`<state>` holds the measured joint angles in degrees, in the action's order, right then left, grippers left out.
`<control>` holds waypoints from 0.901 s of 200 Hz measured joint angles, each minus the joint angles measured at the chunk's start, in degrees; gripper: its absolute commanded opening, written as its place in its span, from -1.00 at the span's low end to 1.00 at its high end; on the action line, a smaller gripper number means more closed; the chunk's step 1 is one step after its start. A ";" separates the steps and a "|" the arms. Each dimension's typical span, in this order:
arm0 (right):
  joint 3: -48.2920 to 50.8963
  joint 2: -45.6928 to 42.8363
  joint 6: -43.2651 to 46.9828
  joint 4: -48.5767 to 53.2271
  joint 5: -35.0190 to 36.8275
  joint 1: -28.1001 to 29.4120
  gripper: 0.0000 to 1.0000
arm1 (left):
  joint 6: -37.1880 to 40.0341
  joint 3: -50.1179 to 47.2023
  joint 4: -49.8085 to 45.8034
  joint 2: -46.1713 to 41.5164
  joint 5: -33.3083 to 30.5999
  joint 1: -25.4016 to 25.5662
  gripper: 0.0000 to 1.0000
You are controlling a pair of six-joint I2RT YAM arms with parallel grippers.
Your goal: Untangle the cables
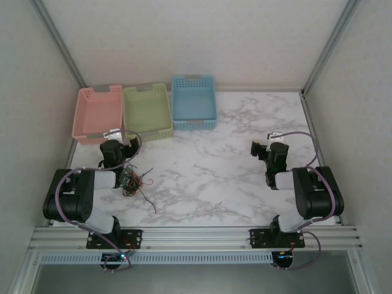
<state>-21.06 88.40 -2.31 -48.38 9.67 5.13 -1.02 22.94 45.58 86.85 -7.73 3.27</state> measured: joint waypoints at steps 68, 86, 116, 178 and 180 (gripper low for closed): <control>-0.07 0.00 0.20 0.04 -0.94 0.00 0.98 | -0.02 0.00 0.00 0.00 0.00 0.00 1.00; -0.07 0.00 0.20 0.02 -0.94 0.00 0.97 | -0.02 0.00 0.00 0.00 0.00 0.00 1.00; -0.07 0.00 0.20 0.04 -0.94 0.00 0.98 | -0.02 0.00 0.00 0.00 0.00 0.00 1.00; -0.07 0.00 0.20 0.07 -0.94 0.00 0.98 | -0.02 0.00 0.00 0.00 0.02 0.00 1.00; -0.07 0.00 0.20 0.07 -0.94 0.00 0.98 | -0.02 0.00 0.00 0.00 0.02 0.00 1.00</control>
<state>-21.12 88.40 -2.11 -48.31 8.73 5.13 -1.04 22.94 45.58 86.85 -7.70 3.27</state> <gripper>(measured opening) 0.988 0.997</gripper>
